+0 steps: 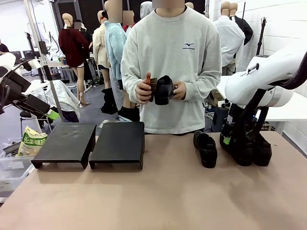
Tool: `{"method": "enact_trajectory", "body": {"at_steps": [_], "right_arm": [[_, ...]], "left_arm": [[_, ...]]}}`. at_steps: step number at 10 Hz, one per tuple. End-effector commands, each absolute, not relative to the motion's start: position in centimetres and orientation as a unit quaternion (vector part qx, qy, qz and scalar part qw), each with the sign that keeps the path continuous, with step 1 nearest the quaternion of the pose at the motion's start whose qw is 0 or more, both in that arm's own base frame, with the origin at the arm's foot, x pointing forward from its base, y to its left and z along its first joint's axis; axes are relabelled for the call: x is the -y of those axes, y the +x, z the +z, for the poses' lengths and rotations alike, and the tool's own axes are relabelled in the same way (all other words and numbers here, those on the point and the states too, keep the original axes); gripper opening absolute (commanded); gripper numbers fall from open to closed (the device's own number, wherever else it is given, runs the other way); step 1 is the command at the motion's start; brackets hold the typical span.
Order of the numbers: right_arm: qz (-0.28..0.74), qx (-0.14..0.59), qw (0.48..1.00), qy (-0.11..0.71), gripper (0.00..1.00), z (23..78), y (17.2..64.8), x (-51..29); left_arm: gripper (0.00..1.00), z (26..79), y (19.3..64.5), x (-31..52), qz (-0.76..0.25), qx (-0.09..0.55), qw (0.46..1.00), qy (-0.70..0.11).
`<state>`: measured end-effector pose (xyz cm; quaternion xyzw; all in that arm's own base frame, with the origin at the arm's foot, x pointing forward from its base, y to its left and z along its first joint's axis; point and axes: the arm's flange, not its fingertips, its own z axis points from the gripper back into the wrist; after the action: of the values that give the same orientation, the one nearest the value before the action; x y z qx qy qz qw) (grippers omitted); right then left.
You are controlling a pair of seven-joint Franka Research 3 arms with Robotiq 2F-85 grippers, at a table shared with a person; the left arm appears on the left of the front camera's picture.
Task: Organize the shoes by placing them on the stand.
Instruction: Pick up one Shoe and place it in the middle of the table.
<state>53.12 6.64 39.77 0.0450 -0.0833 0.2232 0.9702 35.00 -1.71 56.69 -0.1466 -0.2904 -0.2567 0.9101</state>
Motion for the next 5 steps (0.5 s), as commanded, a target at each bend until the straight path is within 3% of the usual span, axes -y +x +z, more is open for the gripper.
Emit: {"method": "enact_trajectory", "body": {"at_steps": [1, 5], "right_arm": [[0.186, 0.054, 0.979, 0.062, 1.0, 39.2, 54.1, -7.2], [0.171, 0.051, 0.983, 0.031, 1.0, 37.8, 55.4, -6.7]], "left_arm": [[1.0, 56.8, 35.0, 1.5, -0.258, 0.291, 0.909, -0.149], [1.0, 56.8, 35.0, 1.5, -0.258, 0.291, 0.909, -0.149]]}}
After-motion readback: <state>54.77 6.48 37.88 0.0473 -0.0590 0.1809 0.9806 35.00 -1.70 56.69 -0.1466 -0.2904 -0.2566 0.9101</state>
